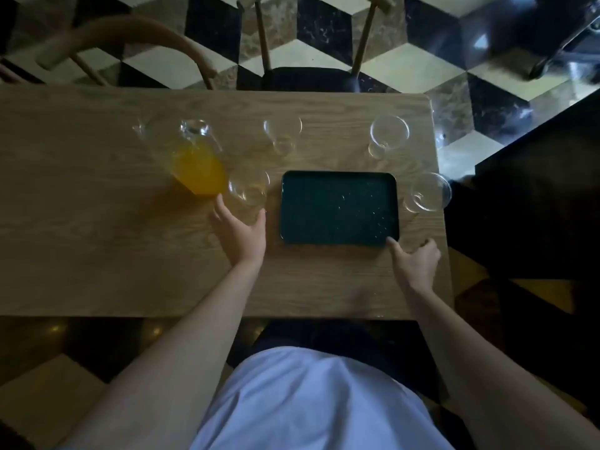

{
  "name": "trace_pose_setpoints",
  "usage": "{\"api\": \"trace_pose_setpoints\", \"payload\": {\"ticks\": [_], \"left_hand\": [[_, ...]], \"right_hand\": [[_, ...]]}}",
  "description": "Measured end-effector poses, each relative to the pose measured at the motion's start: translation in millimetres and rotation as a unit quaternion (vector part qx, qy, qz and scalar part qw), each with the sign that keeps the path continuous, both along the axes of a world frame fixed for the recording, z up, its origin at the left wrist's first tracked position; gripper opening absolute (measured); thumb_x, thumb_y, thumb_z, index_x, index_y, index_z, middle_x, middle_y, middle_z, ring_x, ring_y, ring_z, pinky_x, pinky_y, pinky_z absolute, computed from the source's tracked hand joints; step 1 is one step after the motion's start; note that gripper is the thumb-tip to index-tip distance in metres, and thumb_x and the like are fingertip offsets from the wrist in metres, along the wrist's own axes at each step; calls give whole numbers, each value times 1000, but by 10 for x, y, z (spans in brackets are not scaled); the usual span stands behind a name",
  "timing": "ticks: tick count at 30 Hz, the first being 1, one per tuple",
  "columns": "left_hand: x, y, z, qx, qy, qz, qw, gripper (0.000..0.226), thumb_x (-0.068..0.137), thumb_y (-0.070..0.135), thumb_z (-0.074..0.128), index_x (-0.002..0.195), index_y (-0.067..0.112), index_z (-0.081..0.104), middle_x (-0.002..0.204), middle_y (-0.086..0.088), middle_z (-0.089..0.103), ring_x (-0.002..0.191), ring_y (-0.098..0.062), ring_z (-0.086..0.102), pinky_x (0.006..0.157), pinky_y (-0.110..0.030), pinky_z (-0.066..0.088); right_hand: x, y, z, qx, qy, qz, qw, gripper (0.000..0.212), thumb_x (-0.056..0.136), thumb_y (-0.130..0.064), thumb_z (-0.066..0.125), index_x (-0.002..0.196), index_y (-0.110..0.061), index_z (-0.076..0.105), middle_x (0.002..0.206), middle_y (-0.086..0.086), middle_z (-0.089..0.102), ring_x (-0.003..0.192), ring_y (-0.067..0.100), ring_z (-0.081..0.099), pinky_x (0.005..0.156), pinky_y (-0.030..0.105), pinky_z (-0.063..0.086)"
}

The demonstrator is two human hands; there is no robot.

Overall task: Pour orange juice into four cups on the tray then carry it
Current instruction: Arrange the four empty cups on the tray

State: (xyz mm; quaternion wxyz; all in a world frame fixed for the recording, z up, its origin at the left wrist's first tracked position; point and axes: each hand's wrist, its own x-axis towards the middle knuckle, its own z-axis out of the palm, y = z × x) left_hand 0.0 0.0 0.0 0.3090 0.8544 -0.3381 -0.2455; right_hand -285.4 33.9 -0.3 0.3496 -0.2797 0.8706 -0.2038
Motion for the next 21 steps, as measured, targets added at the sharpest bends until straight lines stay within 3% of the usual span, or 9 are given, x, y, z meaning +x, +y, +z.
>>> {"api": "trace_pose_setpoints", "payload": {"ticks": [4,9,15,21], "left_hand": [[61,-219,-61,-2,-42,-33,999,101,77,49,80,154,24,19,158,-13,29,143,-31,32,104,-45,44],[37,-445,-133,30,-36,-48,998,114,70,48,86,156,25,15,160,-11,27,144,-30,30,106,-46,45],[30,-640,-156,33,-29,-37,998,114,71,43,86,157,22,14,162,-12,24,149,-30,23,113,-48,38],[-3,-758,-184,50,-30,-59,997,109,76,35,85,158,18,15,162,-13,23,149,-31,22,116,-49,35]], "right_hand": [[-207,-342,48,-51,63,-17,997,120,67,-56,83,155,-10,16,157,15,24,145,31,27,115,50,33],[-479,-724,-2,-74,89,42,992,130,59,-56,88,156,-10,14,158,15,23,147,30,21,119,48,27],[-658,-940,-58,-80,103,114,985,119,68,-46,86,156,-14,13,155,15,25,142,32,28,114,45,34],[-751,-1019,-85,-77,103,148,981,107,74,-48,79,155,-14,18,146,12,31,132,28,41,106,40,44]]}}
